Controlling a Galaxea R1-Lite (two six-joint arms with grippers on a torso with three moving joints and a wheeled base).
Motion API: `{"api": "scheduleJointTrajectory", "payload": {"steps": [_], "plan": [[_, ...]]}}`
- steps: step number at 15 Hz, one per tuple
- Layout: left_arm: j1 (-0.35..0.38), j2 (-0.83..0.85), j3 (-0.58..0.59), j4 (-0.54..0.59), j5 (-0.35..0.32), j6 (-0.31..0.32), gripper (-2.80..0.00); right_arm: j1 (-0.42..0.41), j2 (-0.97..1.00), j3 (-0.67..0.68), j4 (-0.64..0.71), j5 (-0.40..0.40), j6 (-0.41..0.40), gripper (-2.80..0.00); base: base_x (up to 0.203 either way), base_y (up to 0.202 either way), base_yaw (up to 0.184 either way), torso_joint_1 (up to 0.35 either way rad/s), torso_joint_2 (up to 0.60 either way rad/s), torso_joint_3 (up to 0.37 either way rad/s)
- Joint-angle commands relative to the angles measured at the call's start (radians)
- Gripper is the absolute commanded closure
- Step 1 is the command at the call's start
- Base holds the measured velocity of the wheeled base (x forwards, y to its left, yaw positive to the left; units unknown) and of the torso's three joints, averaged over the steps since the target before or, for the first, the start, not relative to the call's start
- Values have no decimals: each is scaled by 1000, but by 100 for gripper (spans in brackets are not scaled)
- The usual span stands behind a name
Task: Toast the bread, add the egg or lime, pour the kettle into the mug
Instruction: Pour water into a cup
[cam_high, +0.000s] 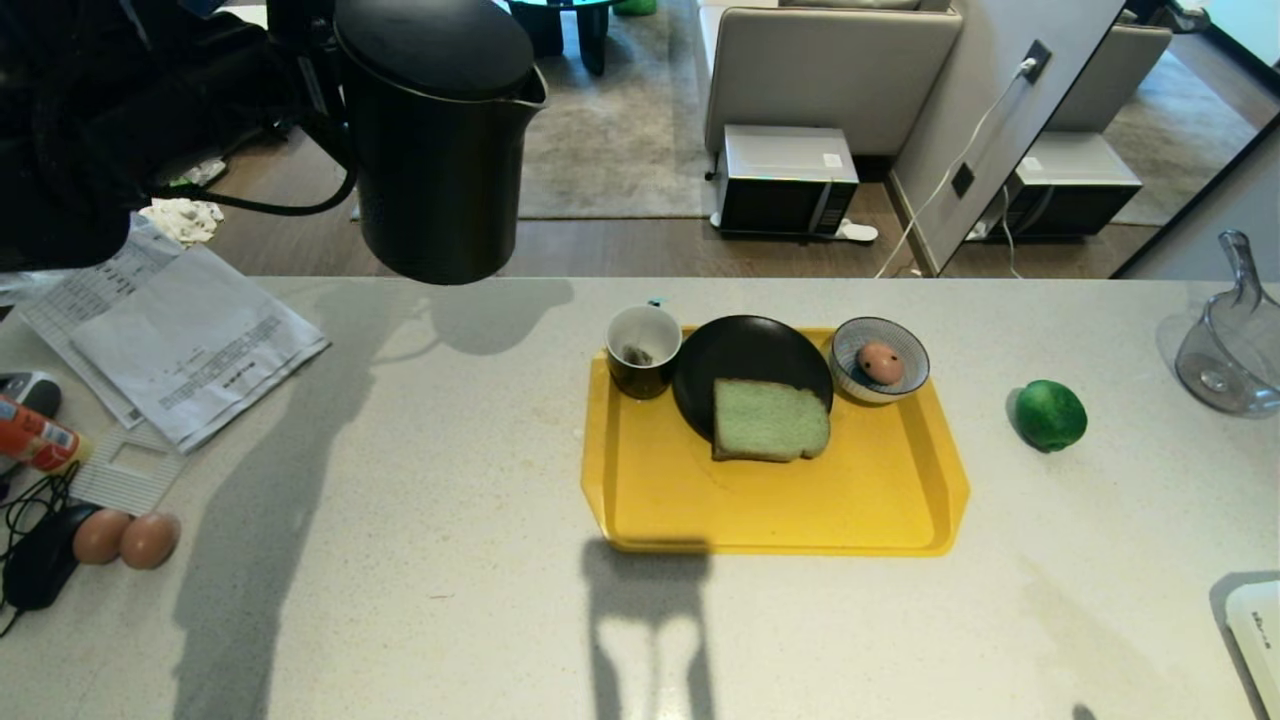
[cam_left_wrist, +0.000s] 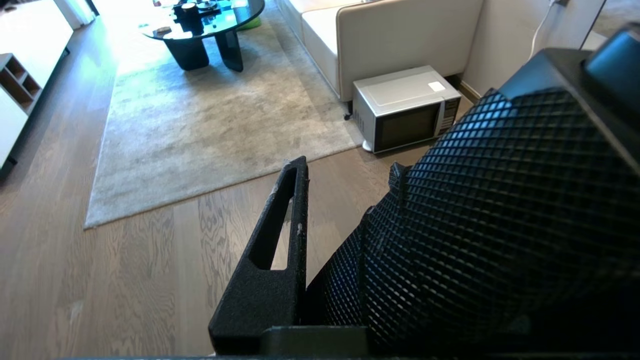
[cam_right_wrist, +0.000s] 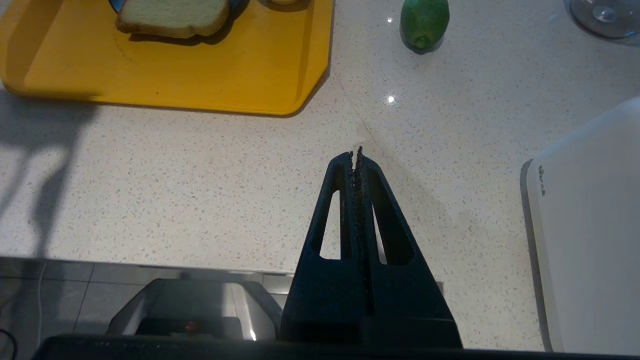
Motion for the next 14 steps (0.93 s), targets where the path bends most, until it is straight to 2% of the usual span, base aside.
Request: {"api": "scheduleJointTrajectory", "payload": {"steps": [1,6,11,14], "plan": [[9,14,-1,-1,7,0,0,0,0,1,0,0,0,0,0,0,0,0,0,0],[-24,36,-18,3,15,2,0,0,0,2,0,0,0,0,0,0,0,0,0,0],[-17,36,-19,16,42,7,0,0,0,2,0,0,0,0,0,0,0,0,0,0],[-26,51,-6,20,39,57,0,0,0,2,0,0,0,0,0,0,0,0,0,0]]}}
